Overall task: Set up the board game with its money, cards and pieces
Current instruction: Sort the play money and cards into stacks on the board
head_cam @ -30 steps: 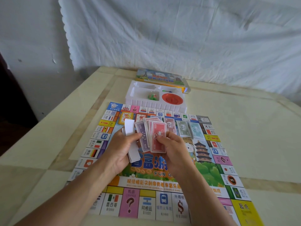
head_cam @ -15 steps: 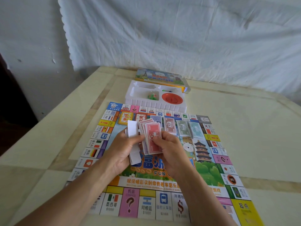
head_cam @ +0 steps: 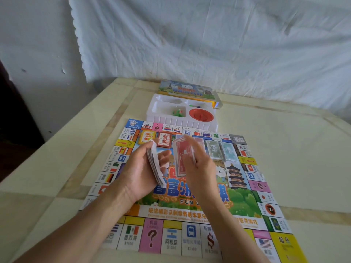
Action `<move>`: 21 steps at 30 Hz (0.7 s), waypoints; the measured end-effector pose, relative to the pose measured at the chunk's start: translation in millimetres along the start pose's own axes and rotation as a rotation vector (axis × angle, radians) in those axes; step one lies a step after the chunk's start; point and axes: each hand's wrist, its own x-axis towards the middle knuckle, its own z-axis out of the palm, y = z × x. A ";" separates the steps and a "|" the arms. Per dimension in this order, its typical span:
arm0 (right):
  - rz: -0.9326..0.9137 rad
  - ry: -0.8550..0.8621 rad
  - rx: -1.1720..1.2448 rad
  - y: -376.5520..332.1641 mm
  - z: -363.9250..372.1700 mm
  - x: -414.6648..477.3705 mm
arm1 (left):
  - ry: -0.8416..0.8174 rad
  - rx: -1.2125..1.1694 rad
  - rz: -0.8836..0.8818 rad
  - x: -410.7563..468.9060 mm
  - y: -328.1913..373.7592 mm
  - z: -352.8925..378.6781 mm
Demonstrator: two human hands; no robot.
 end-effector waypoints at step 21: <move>-0.081 -0.124 -0.282 -7.4 21.5 -12.0 | -0.126 0.238 0.098 -2.6 -5.5 4.3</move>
